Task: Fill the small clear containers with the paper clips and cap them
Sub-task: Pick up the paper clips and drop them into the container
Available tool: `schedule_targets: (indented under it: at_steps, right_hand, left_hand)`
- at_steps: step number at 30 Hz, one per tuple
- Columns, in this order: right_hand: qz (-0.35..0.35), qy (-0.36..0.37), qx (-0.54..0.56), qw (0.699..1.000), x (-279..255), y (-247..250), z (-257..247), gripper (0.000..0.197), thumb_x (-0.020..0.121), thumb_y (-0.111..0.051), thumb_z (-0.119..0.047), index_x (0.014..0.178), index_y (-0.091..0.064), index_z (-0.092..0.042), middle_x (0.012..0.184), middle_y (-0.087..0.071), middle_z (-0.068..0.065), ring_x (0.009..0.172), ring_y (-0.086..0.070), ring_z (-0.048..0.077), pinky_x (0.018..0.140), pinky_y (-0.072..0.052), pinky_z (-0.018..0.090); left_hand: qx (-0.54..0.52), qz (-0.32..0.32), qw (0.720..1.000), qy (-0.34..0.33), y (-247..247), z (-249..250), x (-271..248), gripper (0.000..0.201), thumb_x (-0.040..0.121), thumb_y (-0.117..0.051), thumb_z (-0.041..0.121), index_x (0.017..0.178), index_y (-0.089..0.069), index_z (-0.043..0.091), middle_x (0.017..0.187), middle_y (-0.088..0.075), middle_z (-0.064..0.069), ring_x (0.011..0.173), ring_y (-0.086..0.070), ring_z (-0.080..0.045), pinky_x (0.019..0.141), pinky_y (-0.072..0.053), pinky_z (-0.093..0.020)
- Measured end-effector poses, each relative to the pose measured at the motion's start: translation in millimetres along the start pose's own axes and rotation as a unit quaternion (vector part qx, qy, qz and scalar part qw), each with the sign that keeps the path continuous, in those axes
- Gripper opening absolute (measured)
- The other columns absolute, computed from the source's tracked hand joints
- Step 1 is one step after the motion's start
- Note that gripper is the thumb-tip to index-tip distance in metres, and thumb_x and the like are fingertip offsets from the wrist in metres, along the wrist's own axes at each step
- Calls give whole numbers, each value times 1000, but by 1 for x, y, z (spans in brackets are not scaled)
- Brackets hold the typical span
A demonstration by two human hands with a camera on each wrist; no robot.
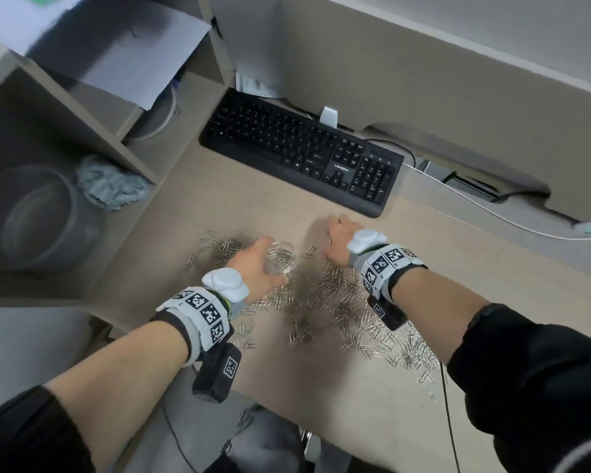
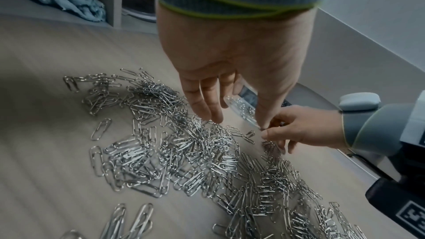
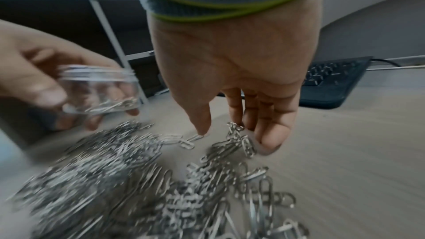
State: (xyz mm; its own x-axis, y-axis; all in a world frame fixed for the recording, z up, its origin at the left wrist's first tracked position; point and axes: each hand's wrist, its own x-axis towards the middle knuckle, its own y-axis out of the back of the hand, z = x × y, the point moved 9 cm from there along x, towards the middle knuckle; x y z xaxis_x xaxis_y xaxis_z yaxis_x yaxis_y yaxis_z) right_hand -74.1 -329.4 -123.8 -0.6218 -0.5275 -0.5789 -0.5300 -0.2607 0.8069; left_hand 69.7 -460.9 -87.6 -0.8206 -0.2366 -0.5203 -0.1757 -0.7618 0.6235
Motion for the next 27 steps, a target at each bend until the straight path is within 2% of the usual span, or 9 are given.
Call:
schedule_targets:
  at_steps: [1, 5, 8, 12, 16, 19, 21, 24, 27]
  right_hand:
    - [-5, 15, 13, 1000, -4, -5, -4, 50, 94, -54, -28, 137, -38, -8, 125, -49, 10, 100, -60, 29, 77, -51, 37]
    - [-44, 69, 35, 996, -30, -33, -8, 49, 93, -56, -21, 137, -37, -11, 127, -50, 9, 103, -57, 27, 83, -53, 37]
    - [-54, 88, 24, 994, -48, -51, -5, 48, 95, -55, -18, 138, -36, -10, 129, -50, 10, 106, -56, 27, 82, -51, 32]
    - [-47, 106, 77, 990, -67, -61, 5, 45, 93, -57, -26, 135, -42, -17, 125, -53, 6, 103, -58, 26, 79, -50, 35]
    - [7, 72, 88, 993, -79, -48, 36, 41, 93, -57, -35, 125, -46, -13, 113, -52, 7, 99, -54, 25, 79, -49, 36]
    - [31, 38, 84, 995, -79, -33, 56, 56, 90, -61, -39, 136, -39, -15, 124, -46, 7, 109, -50, 26, 88, -50, 39]
    - [36, 43, 83, 995, -72, -25, 52, 65, 89, -62, -40, 142, -35, -15, 133, -44, 5, 116, -48, 26, 93, -50, 41]
    - [6, 74, 36, 997, -63, -29, 27, 66, 92, -60, -31, 147, -32, -9, 148, -40, 7, 129, -44, 29, 102, -47, 43]
    - [-7, 96, 7, 995, -74, -47, 19, 65, 93, -58, -25, 148, -30, -7, 155, -33, 7, 140, -37, 29, 110, -40, 42]
  left_hand:
    - [0, -2, 1000, -1, -2, 2, -1, 49, 78, -76, 33, 114, -44, 45, 86, -68, 8, 74, -65, -10, 68, -54, -31]
    - [23, 1, 1000, 11, -7, 4, -2, 69, 77, -77, 39, 134, -40, 25, 88, -67, 6, 80, -65, -16, 75, -55, -34]
    - [17, -1, 1000, 12, -12, 7, -6, 71, 77, -77, 39, 135, -39, 24, 87, -66, 9, 81, -65, -15, 76, -55, -34]
    - [28, -4, 1000, 11, -21, 12, -11, 71, 78, -76, 37, 137, -39, 23, 80, -63, 15, 78, -64, -13, 74, -52, -30]
    - [24, -15, 1000, 12, -36, 19, -16, 70, 78, -77, 38, 136, -39, 24, 84, -67, 11, 80, -64, -15, 74, -52, -31]
    - [29, -14, 999, 11, -43, 24, -19, 68, 78, -76, 36, 134, -39, 24, 77, -63, 15, 75, -63, -12, 70, -49, -28]
    - [34, -9, 999, 9, -46, 27, -20, 67, 78, -76, 35, 134, -40, 22, 77, -63, 15, 73, -61, -10, 68, -48, -27]
    - [39, -1, 999, 11, -45, 29, -23, 65, 79, -75, 34, 133, -40, 21, 74, -61, 15, 71, -59, -10, 66, -43, -26]
    - [42, -3, 999, 7, -44, 32, -25, 63, 79, -75, 36, 131, -41, 23, 77, -64, 14, 73, -61, -13, 65, -44, -26]
